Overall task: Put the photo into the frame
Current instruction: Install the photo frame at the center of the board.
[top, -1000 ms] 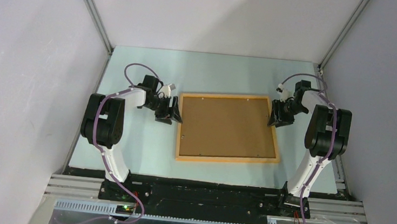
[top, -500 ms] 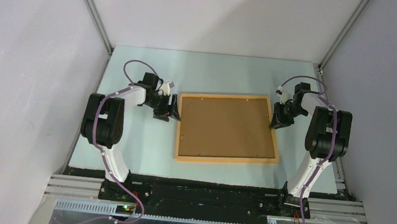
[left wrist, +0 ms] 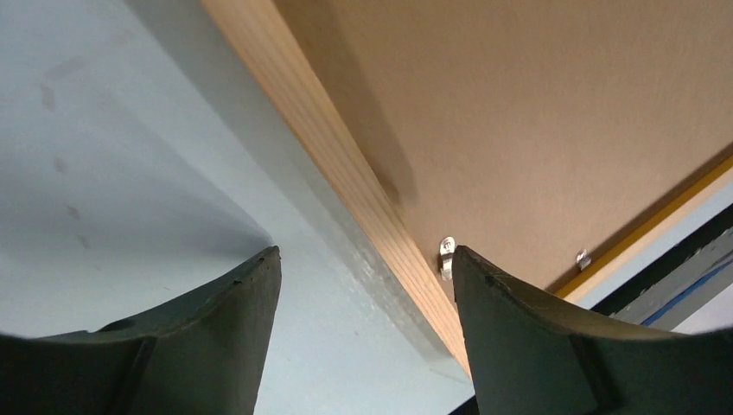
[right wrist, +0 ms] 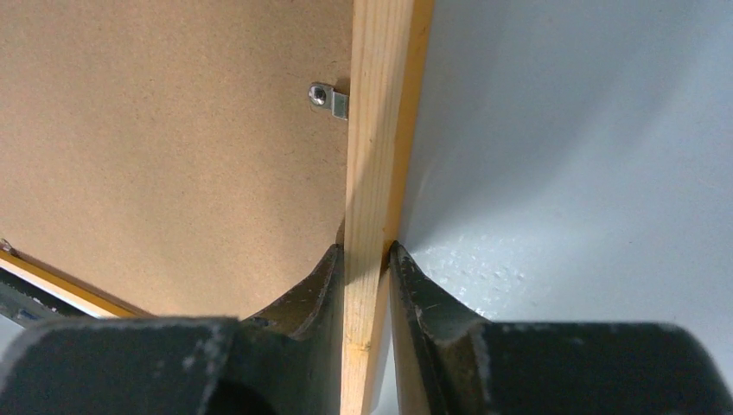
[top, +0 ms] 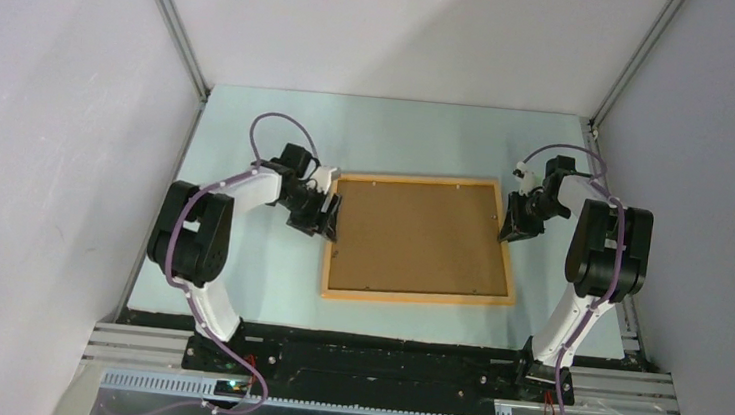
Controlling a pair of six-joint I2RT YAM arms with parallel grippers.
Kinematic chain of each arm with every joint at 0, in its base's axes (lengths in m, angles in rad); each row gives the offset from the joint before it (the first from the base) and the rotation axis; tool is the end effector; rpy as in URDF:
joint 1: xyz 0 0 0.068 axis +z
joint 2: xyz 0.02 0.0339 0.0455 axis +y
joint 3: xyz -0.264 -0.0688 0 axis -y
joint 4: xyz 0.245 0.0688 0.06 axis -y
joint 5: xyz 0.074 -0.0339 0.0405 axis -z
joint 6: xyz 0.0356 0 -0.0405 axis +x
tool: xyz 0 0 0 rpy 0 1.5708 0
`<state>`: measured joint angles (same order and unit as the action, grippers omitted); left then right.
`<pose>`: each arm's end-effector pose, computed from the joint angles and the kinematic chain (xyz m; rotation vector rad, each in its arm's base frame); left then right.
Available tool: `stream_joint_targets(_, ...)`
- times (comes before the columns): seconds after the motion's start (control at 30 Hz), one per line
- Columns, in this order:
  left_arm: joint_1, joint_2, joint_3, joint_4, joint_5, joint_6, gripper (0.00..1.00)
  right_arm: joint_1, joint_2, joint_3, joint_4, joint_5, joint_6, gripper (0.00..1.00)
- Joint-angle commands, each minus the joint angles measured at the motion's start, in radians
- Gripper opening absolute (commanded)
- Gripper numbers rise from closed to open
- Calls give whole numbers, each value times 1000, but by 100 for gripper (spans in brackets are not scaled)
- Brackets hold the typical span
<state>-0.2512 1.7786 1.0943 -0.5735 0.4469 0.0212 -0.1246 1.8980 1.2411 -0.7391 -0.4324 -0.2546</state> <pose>0.3206 -0.0981 0.1625 0.4806 2.7656 -0.6841 0.3531 -0.0292 0.1567 -0.2387 2.8272 0.5650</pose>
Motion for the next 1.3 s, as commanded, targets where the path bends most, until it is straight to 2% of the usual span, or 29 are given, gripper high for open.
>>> stream_joint_targets(0.0,-53,-83,-43,-48,-49,92,78,-1,-21,-6,5,-30,26,4)
stream_joint_targets(0.33,-156,-116,-67,-53,-172,84,77,-14,-20,-6,2,-54,25,3)
stream_joint_targets(0.83,-249,-77,-34,-35,-261,41,69,-17,-24,-6,5,-77,28,3)
stream_joint_targets(1.27,-258,-70,-40,-13,-269,39,51,-7,-13,-6,6,-77,28,2)
